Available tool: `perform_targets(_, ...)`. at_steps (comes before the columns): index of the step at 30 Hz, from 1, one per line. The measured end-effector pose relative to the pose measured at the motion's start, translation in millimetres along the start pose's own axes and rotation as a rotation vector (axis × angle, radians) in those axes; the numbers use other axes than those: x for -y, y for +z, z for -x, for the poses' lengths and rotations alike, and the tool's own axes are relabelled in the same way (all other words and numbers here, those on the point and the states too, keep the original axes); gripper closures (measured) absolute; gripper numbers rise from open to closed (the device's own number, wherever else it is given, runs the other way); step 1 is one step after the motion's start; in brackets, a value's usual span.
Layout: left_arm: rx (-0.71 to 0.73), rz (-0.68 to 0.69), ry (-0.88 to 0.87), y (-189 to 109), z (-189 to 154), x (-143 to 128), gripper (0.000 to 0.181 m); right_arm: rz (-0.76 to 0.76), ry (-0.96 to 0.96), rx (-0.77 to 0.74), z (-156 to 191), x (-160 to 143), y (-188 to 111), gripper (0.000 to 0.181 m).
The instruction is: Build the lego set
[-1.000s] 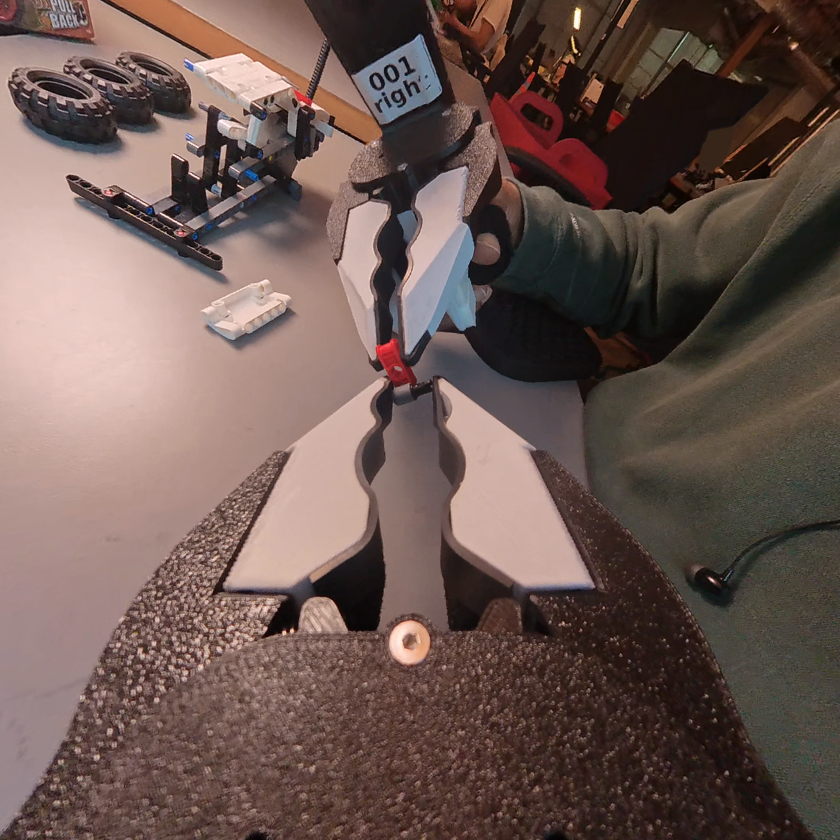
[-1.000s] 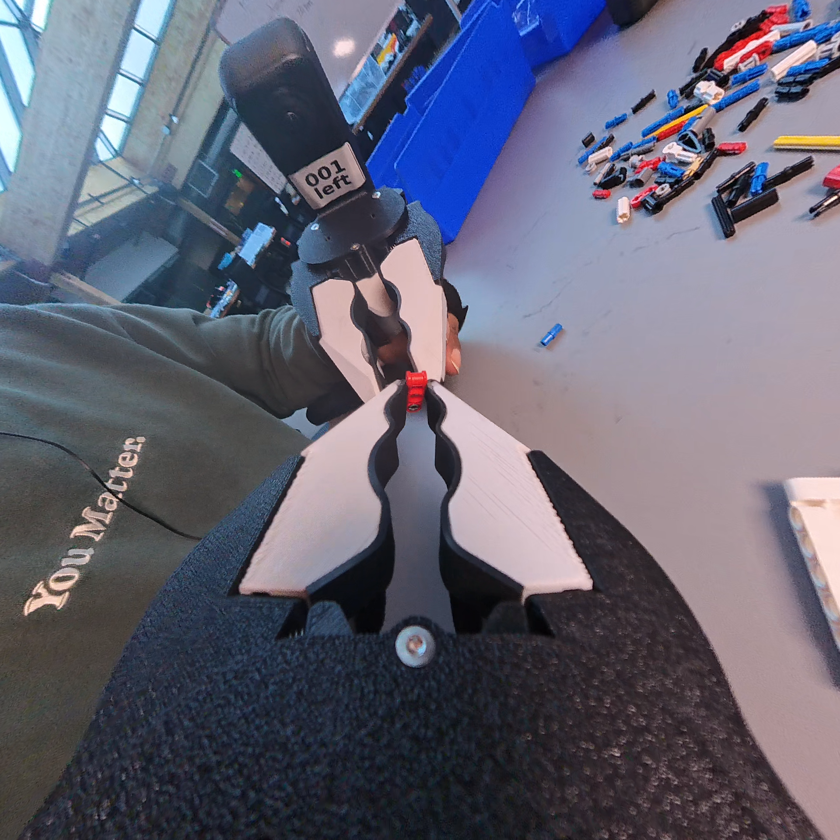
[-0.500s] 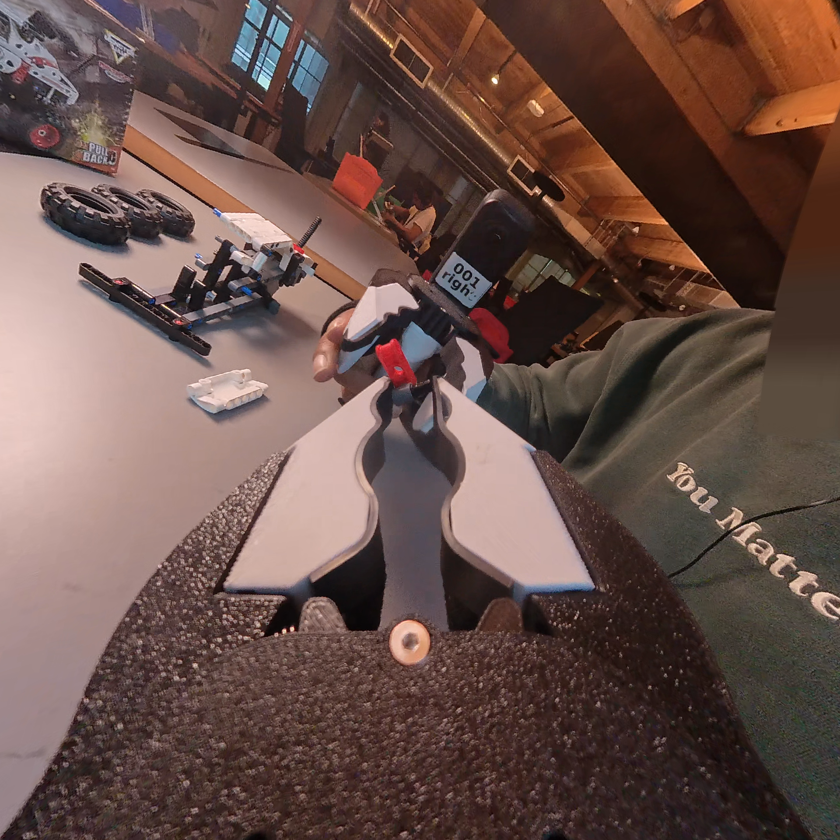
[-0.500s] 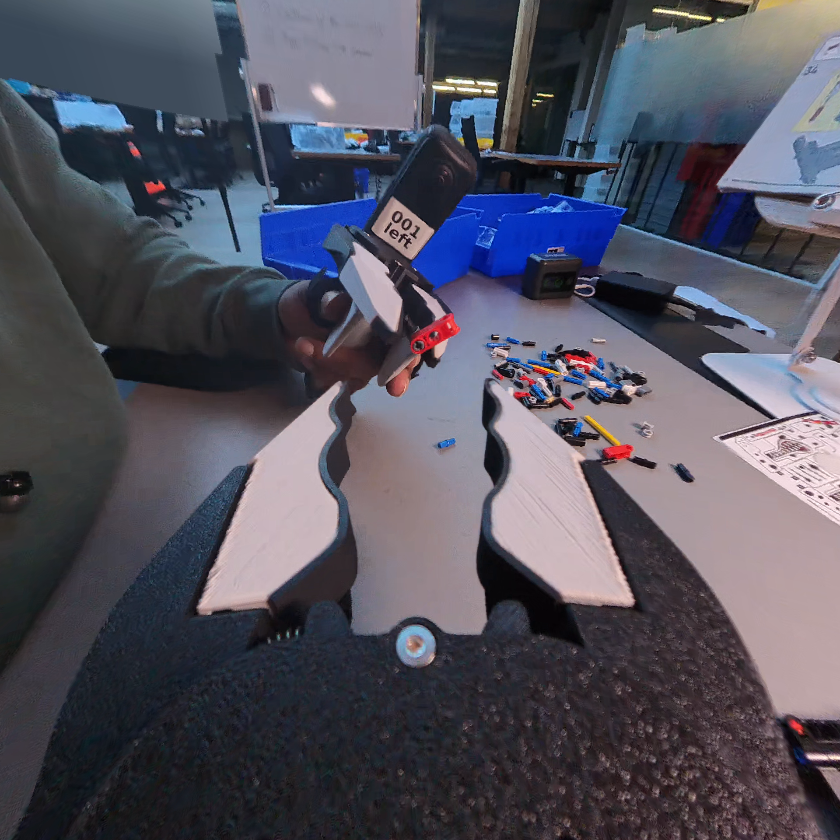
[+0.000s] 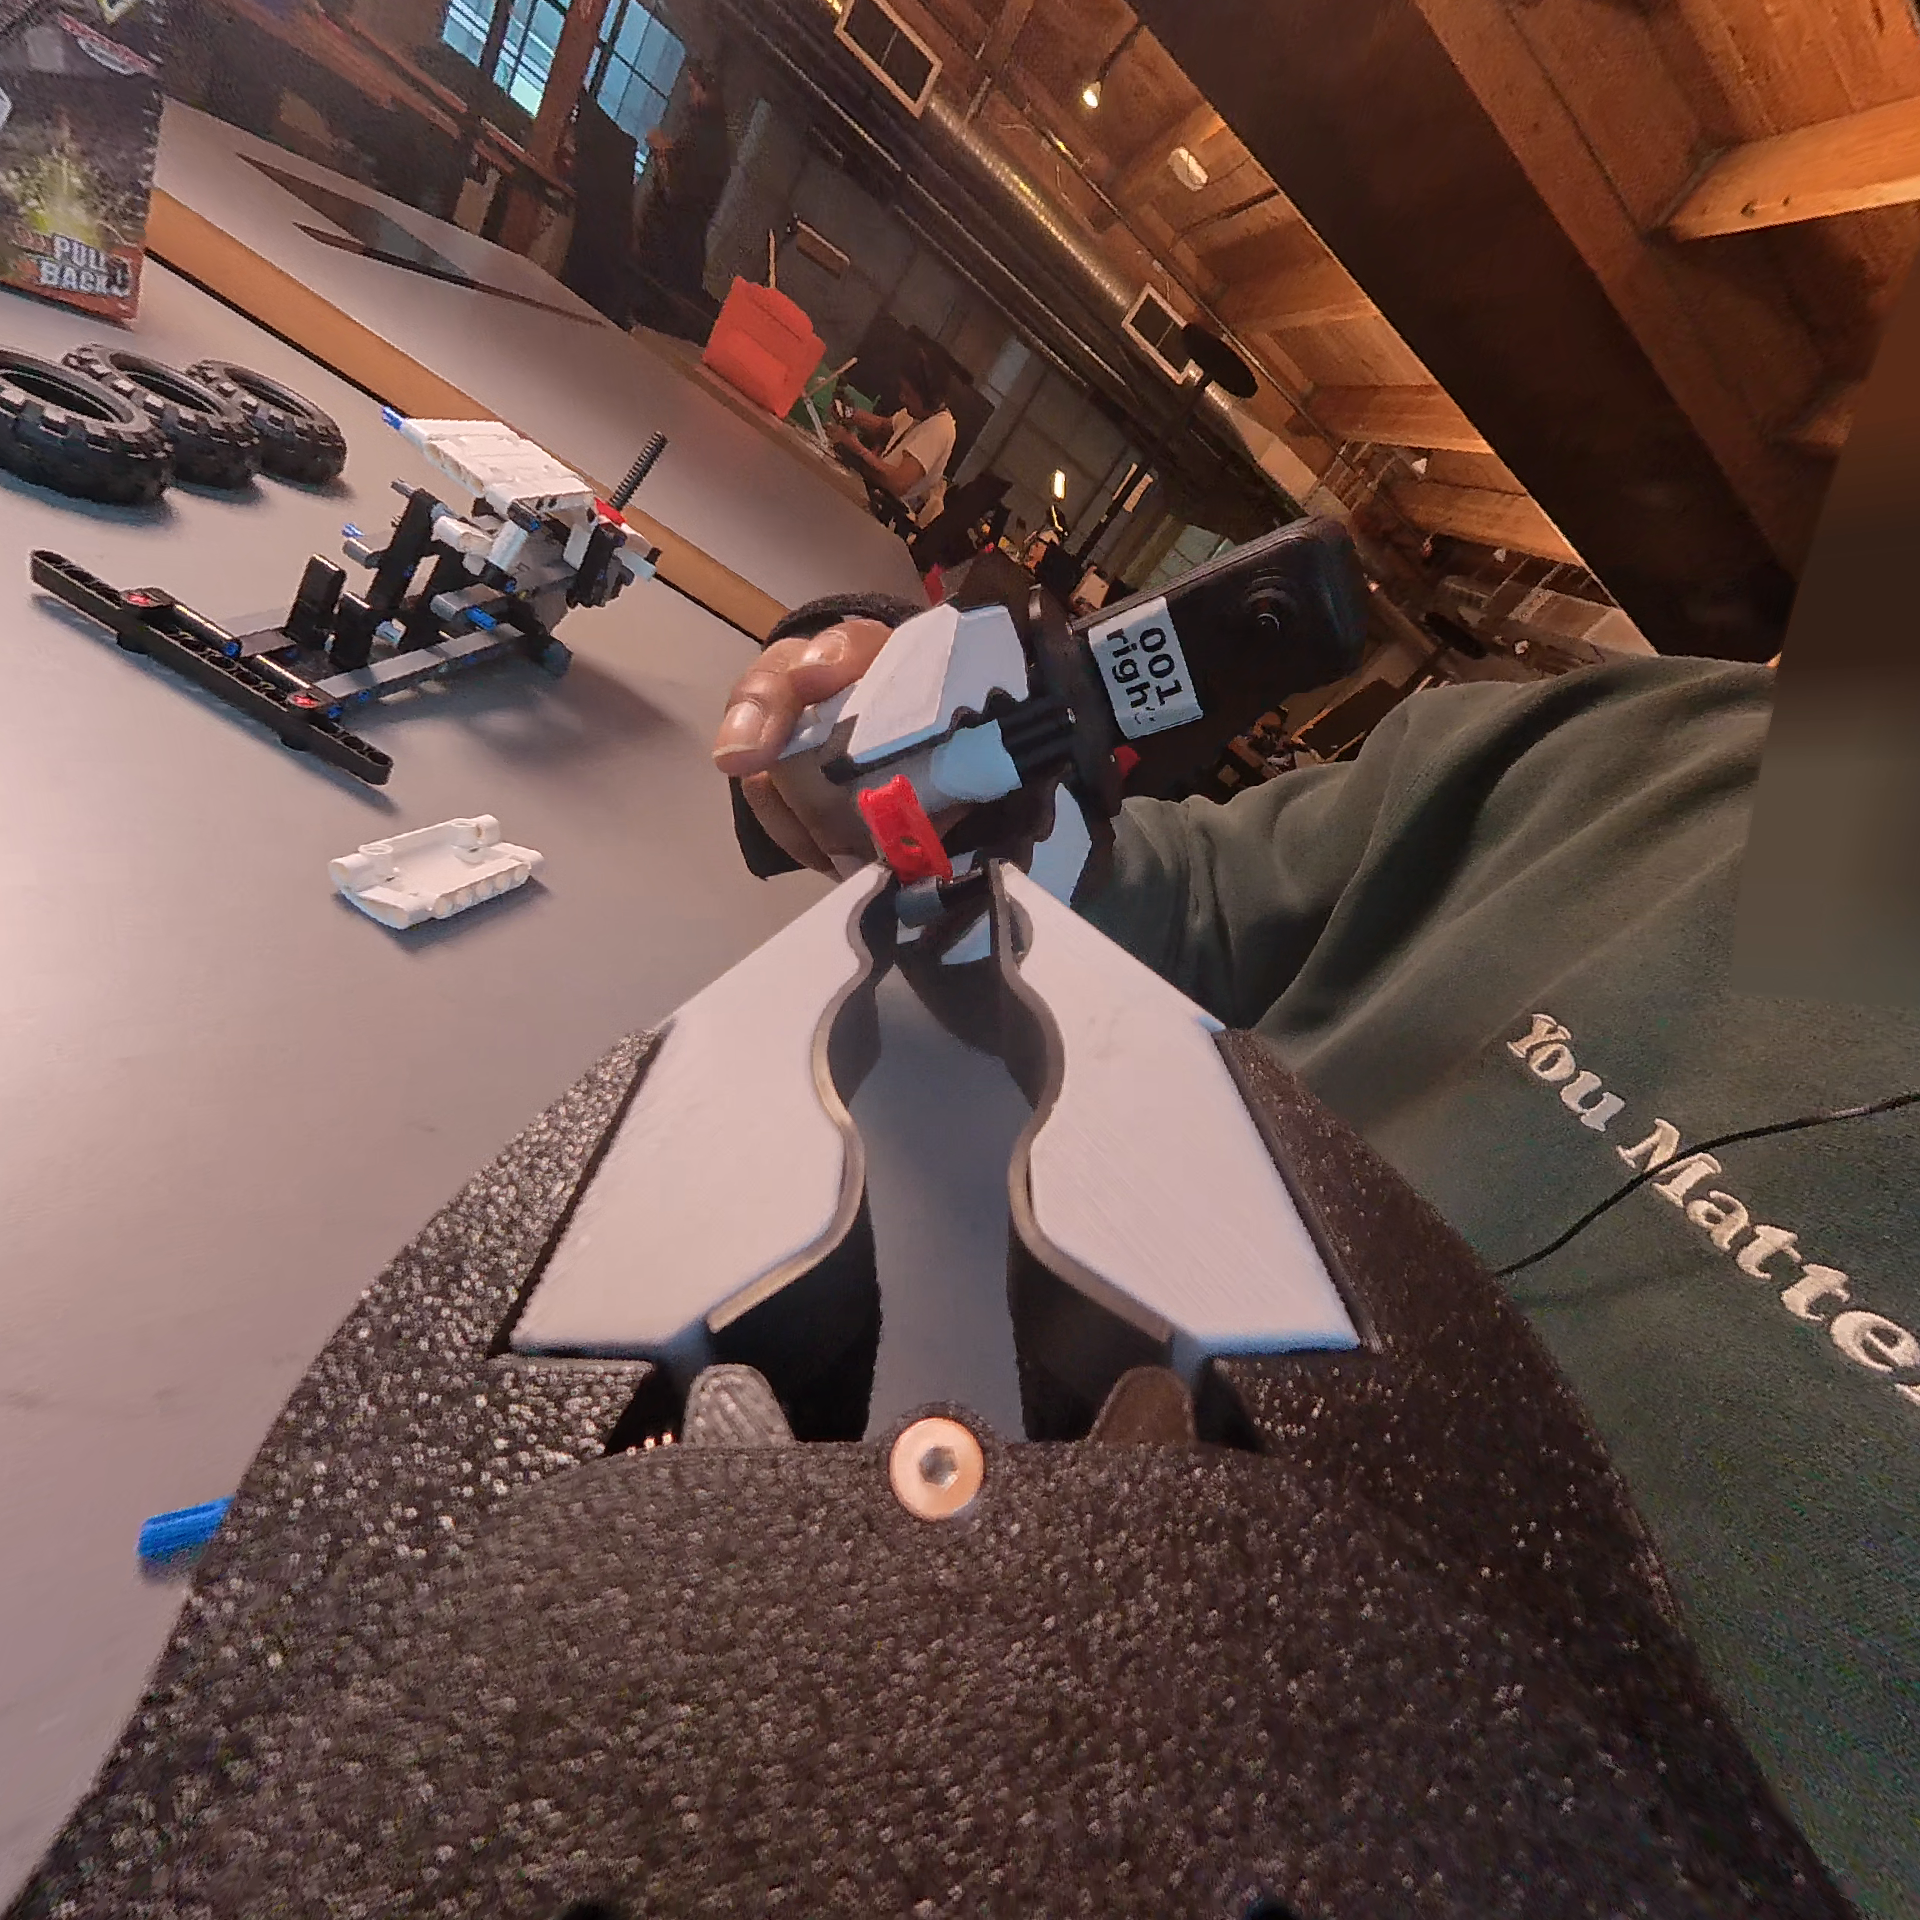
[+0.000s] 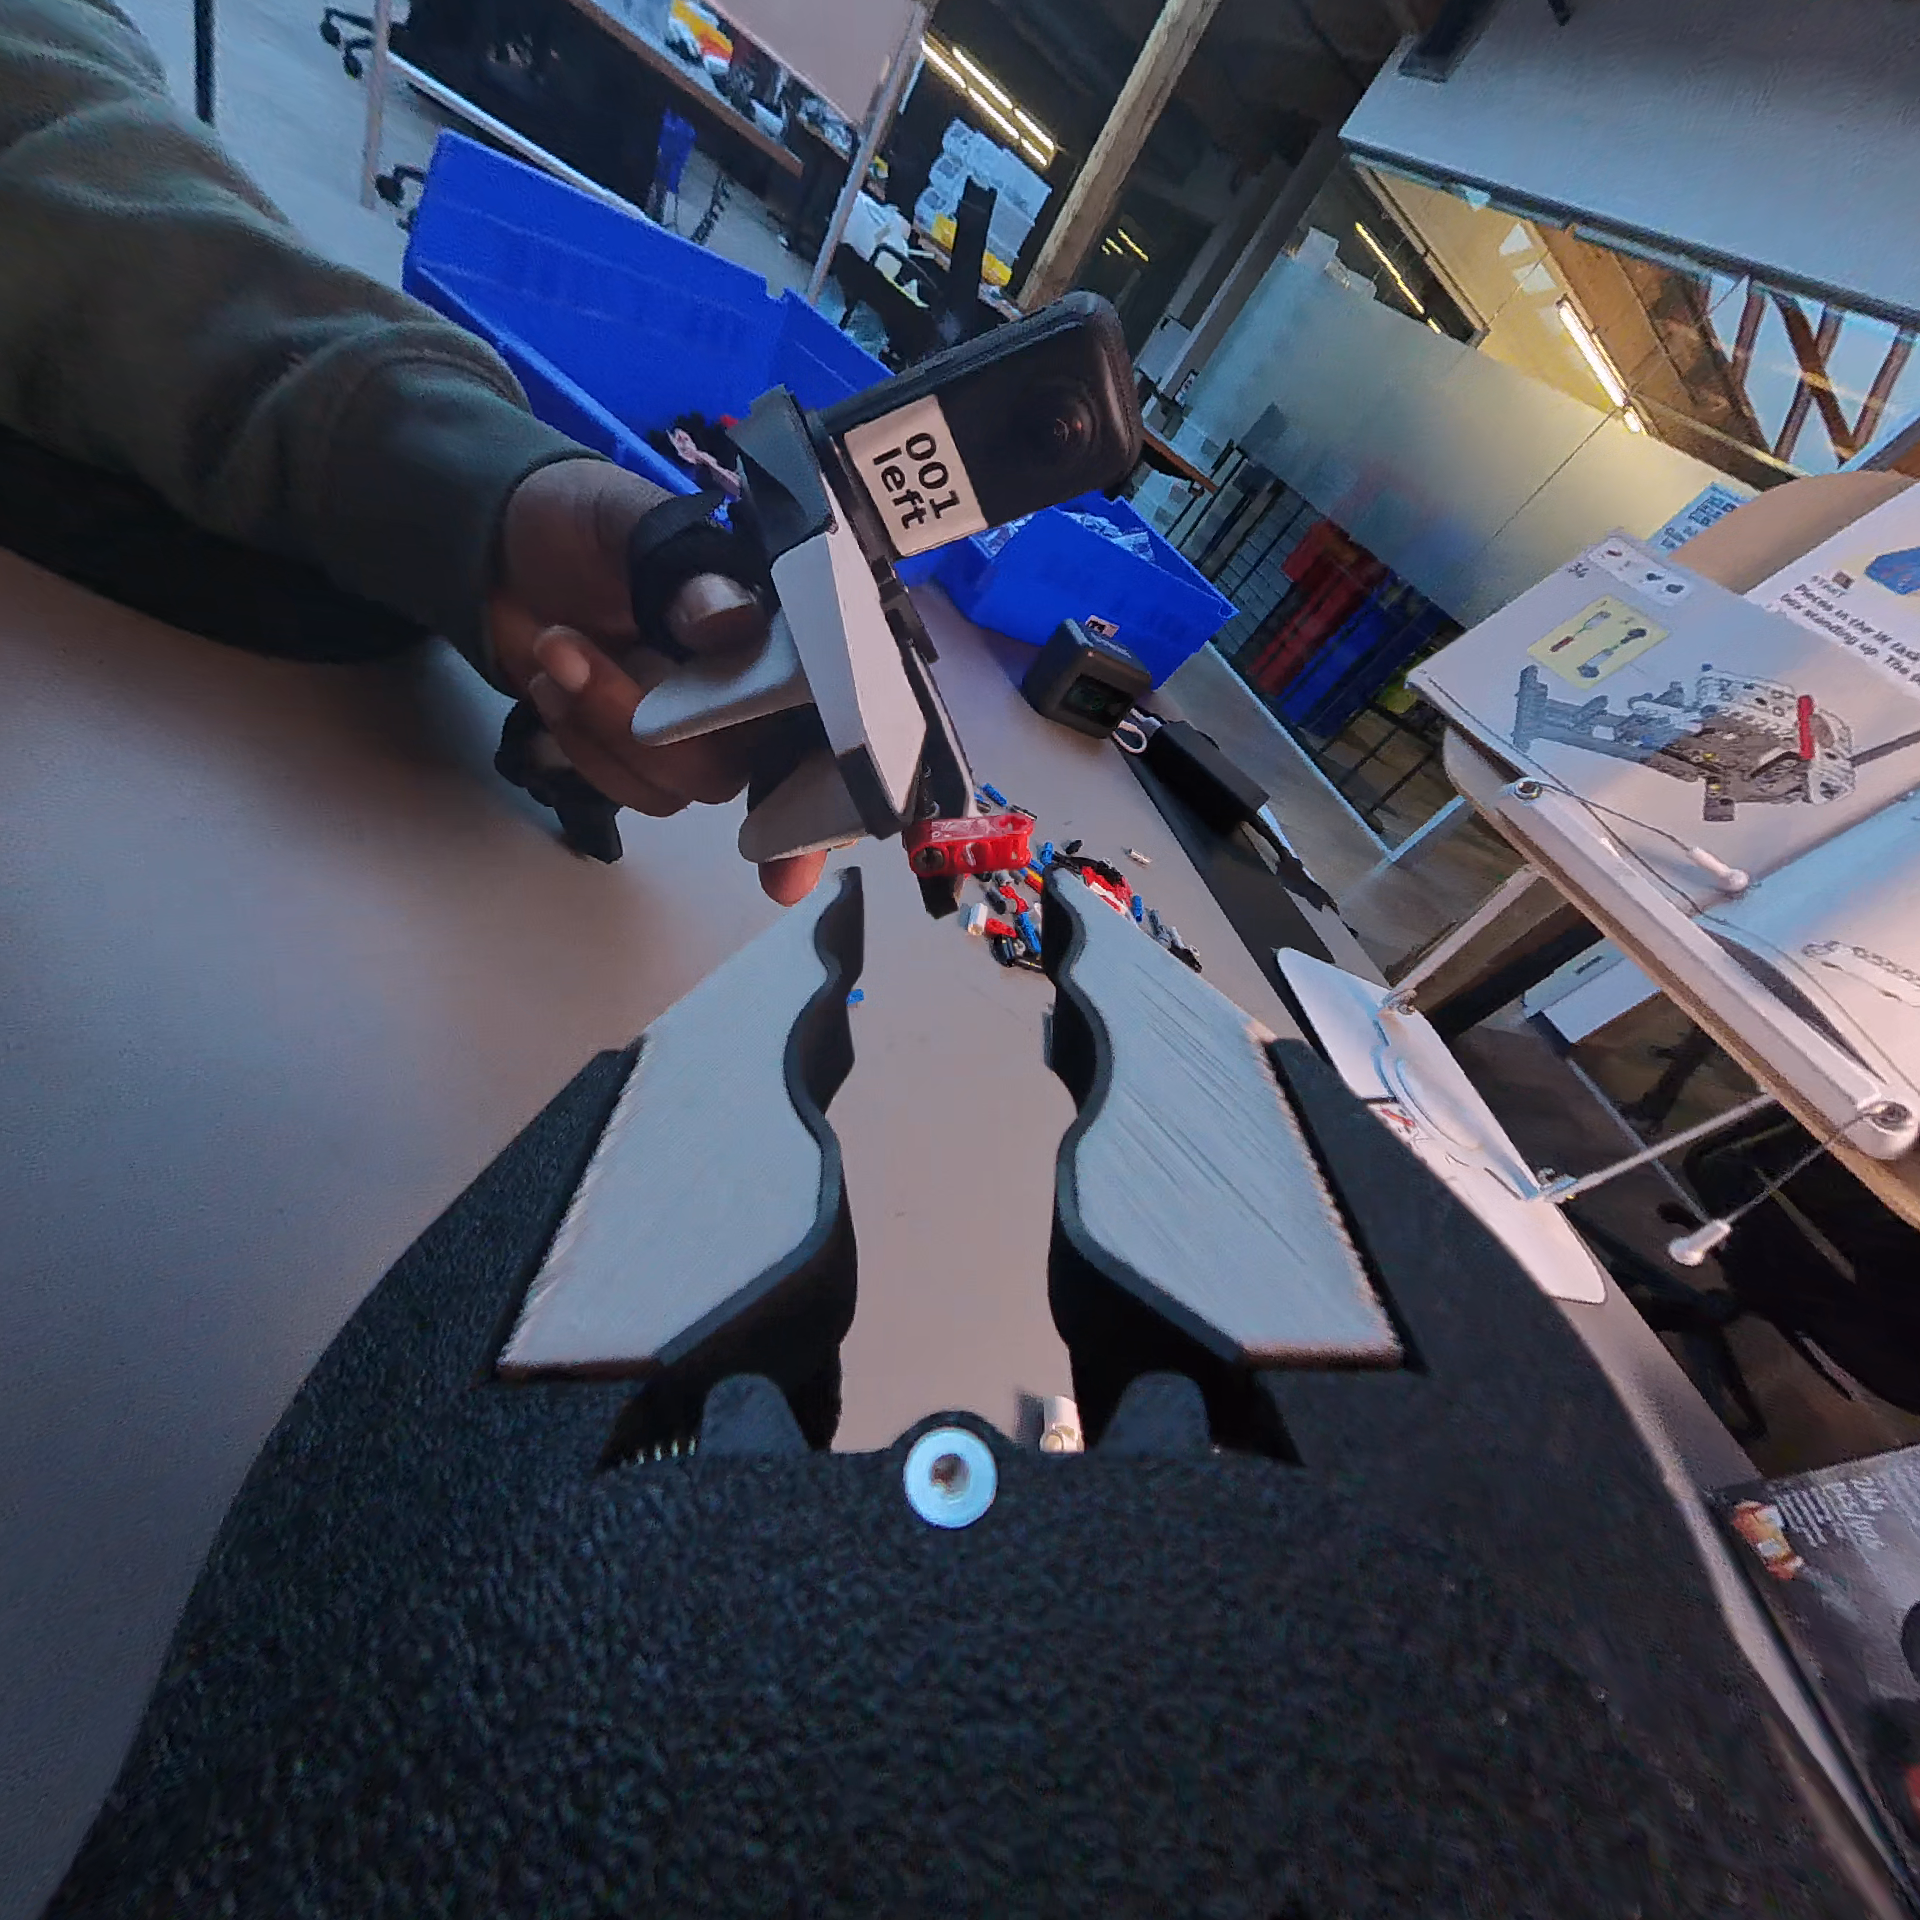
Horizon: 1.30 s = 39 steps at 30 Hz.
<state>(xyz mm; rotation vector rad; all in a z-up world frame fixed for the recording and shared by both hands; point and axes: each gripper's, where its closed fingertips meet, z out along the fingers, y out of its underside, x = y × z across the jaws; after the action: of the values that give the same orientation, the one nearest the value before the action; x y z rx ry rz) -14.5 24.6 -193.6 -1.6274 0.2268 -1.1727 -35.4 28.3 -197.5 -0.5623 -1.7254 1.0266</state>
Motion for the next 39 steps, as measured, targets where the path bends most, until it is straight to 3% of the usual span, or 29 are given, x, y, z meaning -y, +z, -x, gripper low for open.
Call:
perform_targets(10, -0.227, -0.031, -0.138, 3.0, -24.5, 0.2, 0.164, -0.081, 0.013, 0.018, 5.9, 21.5, -4.4, 0.158)
perform_targets(15, -0.156, -0.072, -0.144, -5.4, -8.9, 8.8, 0.152, 0.014, 0.026, -0.049, -9.8, 6.4, -5.9, 0.159)
perform_targets(20, -0.013, -0.059, -0.106, -8.5, 10.5, 9.7, 0.152, 0.168, -0.055, -0.086, -12.3, -18.2, -2.8, 0.159)
perform_targets(24, 0.098, -0.004, -0.104, -2.1, 23.7, 0.3, 0.155, 0.210, -0.132, -0.081, -4.8, -21.4, 2.0, 0.158)
perform_targets(26, 0.098, 0.002, -0.095, -1.2, 22.4, -0.7, 0.169, 0.204, -0.149, -0.083, -3.4, -17.9, 2.5, 0.158)
perform_targets(29, 0.080, -0.009, -0.103, -3.5, 20.1, 1.4, 0.173, 0.191, -0.158, -0.092, -4.4, -13.8, 0.9, 0.159)
perform_targets(35, 0.080, -0.012, -0.100, -4.7, 20.0, 2.3, 0.171, 0.203, -0.172, -0.103, -6.9, -12.9, -1.3, 0.159)
perform_targets(39, 0.097, 0.006, -0.066, -4.7, 20.0, 1.1, 0.161, 0.226, -0.186, -0.113, -10.6, -15.1, -3.4, 0.159)
